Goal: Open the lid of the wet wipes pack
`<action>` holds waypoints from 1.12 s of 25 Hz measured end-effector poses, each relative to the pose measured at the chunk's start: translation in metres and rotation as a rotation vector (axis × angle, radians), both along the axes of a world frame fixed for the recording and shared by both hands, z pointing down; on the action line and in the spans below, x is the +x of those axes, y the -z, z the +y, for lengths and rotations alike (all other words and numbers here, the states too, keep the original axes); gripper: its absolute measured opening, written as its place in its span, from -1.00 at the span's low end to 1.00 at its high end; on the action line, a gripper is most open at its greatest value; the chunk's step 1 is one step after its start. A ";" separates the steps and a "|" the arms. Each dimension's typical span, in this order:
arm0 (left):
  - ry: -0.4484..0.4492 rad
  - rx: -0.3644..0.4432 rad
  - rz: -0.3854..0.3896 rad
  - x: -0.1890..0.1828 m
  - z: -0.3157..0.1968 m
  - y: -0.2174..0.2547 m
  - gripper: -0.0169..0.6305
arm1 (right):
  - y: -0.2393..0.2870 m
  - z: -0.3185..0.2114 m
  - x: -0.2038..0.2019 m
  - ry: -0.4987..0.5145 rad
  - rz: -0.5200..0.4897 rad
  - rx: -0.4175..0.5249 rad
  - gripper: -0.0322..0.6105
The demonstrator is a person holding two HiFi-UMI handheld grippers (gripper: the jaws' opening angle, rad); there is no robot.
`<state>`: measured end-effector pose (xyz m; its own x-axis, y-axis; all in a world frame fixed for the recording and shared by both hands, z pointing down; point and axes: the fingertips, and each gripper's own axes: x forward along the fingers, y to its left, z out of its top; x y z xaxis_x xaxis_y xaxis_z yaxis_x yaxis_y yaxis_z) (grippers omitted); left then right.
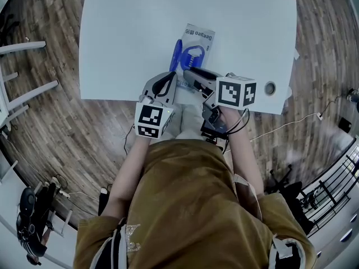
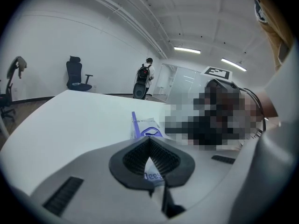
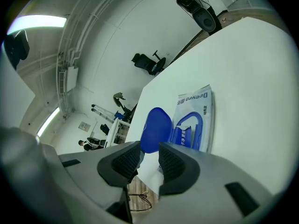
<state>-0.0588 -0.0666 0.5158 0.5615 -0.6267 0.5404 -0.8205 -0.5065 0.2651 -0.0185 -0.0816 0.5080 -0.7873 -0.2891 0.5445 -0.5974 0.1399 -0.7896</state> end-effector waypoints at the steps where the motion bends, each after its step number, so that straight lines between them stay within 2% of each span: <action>1: 0.007 0.002 -0.003 -0.003 -0.001 0.000 -0.94 | 0.000 0.001 0.001 -0.005 0.002 -0.002 -0.51; 9: 0.063 -0.003 -0.038 -0.024 -0.010 -0.010 -0.94 | 0.002 0.001 0.006 -0.032 0.037 0.032 -0.51; 23: 0.078 -0.022 -0.120 -0.041 -0.023 -0.030 -0.94 | 0.004 0.002 0.013 -0.052 0.085 0.101 -0.52; 28: 0.070 -0.065 -0.158 -0.044 -0.022 -0.044 -0.94 | 0.008 -0.005 0.020 -0.083 0.140 0.178 -0.57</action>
<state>-0.1024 -0.0887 0.5594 0.4228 -0.6217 0.6594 -0.8870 -0.4329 0.1606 0.0017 -0.0871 0.5002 -0.6769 -0.4510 0.5817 -0.7149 0.2147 -0.6655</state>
